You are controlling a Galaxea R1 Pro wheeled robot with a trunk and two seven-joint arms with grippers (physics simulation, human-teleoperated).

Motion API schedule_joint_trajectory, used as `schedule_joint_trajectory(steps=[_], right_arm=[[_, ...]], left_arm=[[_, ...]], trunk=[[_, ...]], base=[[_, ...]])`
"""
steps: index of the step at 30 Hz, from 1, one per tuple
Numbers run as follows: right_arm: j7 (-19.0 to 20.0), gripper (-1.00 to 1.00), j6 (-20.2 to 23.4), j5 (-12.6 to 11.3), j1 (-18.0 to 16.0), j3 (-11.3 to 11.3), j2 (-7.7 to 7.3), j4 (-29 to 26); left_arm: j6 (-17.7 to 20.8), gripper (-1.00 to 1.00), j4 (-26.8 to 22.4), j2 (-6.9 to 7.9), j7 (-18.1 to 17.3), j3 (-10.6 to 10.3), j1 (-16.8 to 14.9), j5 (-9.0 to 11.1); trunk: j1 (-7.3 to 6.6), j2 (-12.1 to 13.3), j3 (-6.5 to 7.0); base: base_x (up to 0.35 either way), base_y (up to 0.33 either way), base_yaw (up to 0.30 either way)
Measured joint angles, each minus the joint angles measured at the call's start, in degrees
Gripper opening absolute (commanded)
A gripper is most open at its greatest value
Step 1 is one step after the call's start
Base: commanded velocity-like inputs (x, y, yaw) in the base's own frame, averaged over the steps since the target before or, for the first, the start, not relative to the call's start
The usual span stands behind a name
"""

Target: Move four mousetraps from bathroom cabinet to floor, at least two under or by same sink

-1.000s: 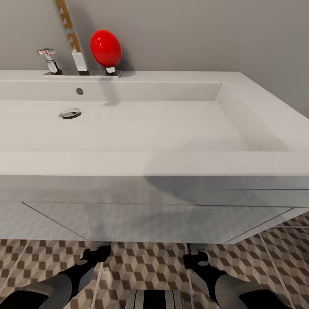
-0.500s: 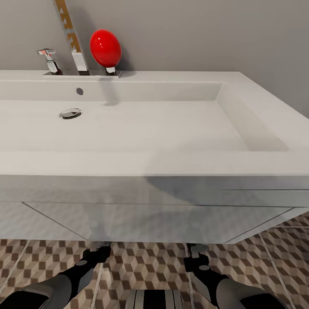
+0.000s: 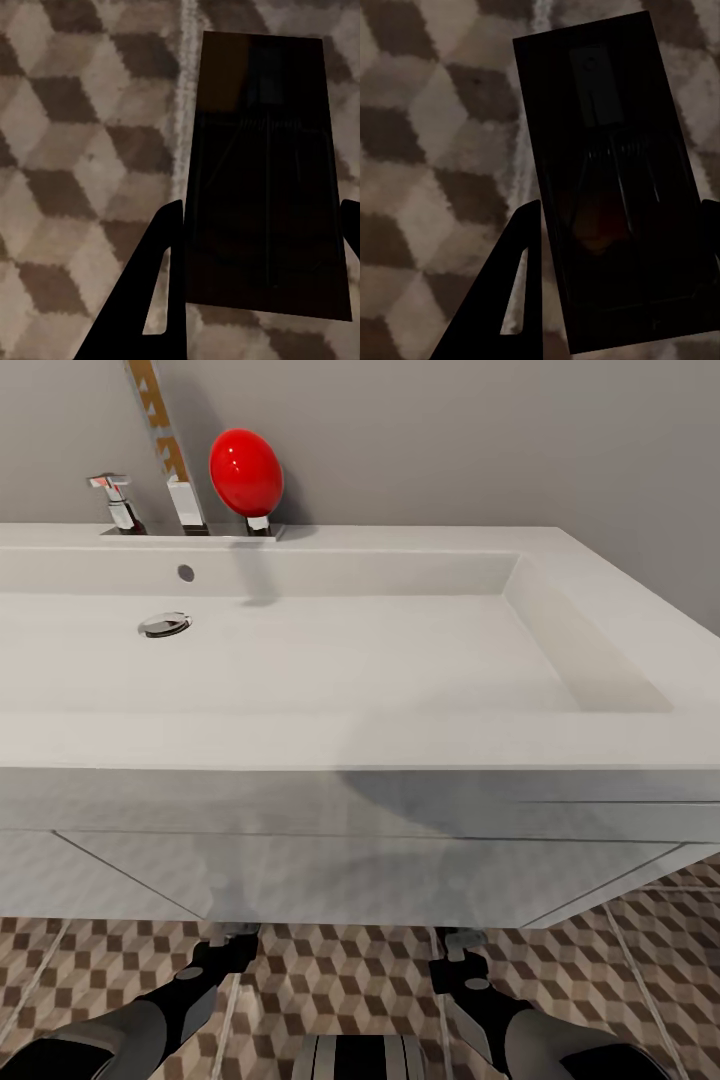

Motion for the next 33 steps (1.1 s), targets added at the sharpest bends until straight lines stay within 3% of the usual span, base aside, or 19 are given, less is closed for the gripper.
schedule_joint_trajectory(steps=[12,15,22,33], right_arm=[[-0.01,-1.00,0.78,-0.03,0.00,-0.08,0.01,-0.07],[-0.02,-1.00,3.30,-0.04,0.01,-0.15,0.07,-0.07],[-0.05,-1.00,7.68,0.02,-0.01,-0.13,0.10,-0.66],[-0.04,-1.00,7.61,0.08,-0.02,-0.12,0.09,-0.80]], left_arm=[[1.78,-1.00,-0.10,0.00,0.01,-0.06,0.00,0.05],[4.12,-1.00,-0.27,0.00,0.01,-0.02,0.00,0.08],[5.43,-1.00,-0.53,0.00,0.01,-0.05,-0.01,0.06],[5.39,-1.00,-0.59,-0.02,0.01,-0.06,-0.01,0.00]], trunk=[[0.00,0.00,0.00],[0.00,0.00,0.00],[0.00,0.00,0.00],[0.00,0.00,0.00]], base=[[0.000,0.000,0.000],[0.000,0.000,0.000],[0.000,0.000,0.000],[0.000,0.000,0.000]])
